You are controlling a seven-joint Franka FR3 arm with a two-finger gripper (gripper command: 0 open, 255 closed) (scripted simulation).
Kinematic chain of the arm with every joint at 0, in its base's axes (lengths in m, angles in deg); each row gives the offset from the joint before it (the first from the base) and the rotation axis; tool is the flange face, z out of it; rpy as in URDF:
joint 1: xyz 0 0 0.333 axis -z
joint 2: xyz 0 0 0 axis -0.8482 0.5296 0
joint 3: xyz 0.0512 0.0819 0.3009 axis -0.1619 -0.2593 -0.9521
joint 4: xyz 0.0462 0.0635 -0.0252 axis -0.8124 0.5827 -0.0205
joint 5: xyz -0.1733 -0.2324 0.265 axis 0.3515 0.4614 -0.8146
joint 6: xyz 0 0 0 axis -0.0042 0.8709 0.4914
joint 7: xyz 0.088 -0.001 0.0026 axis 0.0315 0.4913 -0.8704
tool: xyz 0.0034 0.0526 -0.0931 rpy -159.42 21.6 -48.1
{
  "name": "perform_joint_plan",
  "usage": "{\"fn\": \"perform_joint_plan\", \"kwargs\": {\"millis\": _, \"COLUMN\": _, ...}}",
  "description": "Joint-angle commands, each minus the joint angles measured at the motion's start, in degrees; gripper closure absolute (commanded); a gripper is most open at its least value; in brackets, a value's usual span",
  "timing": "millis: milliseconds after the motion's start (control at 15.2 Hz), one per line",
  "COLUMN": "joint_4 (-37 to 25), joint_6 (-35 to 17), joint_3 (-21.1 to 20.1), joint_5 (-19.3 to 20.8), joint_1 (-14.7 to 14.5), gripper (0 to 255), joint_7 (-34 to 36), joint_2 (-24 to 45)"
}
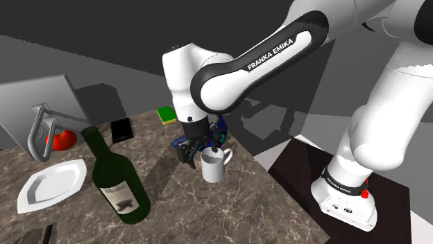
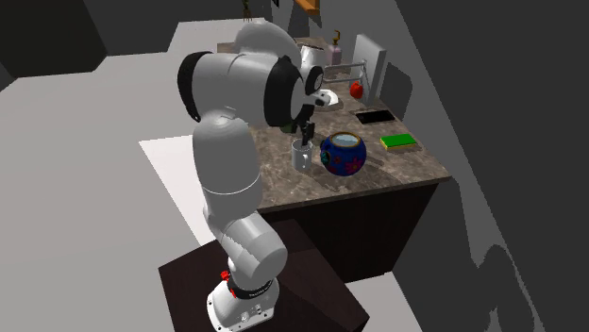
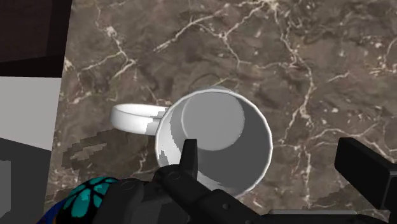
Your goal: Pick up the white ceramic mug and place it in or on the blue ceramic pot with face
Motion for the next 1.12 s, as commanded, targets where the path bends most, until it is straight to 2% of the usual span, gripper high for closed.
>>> {"fn": "perform_joint_plan", "kwargs": {"millis": 0, "joint_4": 0.97, "joint_6": -1.87, "joint_3": -0.21, "joint_5": 0.30, "joint_1": -0.23, "gripper": 0, "joint_7": 0.55, "joint_2": 1.00}}
{"fn": "perform_joint_plan", "kwargs": {"millis": 330, "joint_4": 3.31, "joint_6": -5.43, "joint_3": -0.37, "joint_5": 0.87, "joint_1": -0.49, "gripper": 0, "joint_7": 1.03, "joint_2": 2.37}}
{"fn": "perform_joint_plan", "kwargs": {"millis": 858, "joint_4": 3.30, "joint_6": -5.41, "joint_3": -0.37, "joint_5": 0.87, "joint_1": -0.49, "gripper": 0, "joint_7": 1.03, "joint_2": 2.37}}
{"fn": "perform_joint_plan", "kwargs": {"millis": 924, "joint_4": 3.30, "joint_6": -5.41, "joint_3": -0.37, "joint_5": 0.87, "joint_1": -0.49, "gripper": 255, "joint_7": 1.03, "joint_2": 2.37}}
{"fn": "perform_joint_plan", "kwargs": {"millis": 1056, "joint_4": 3.30, "joint_6": -5.41, "joint_3": -0.37, "joint_5": 0.87, "joint_1": -0.49, "gripper": 255, "joint_7": 1.03, "joint_2": 2.37}}
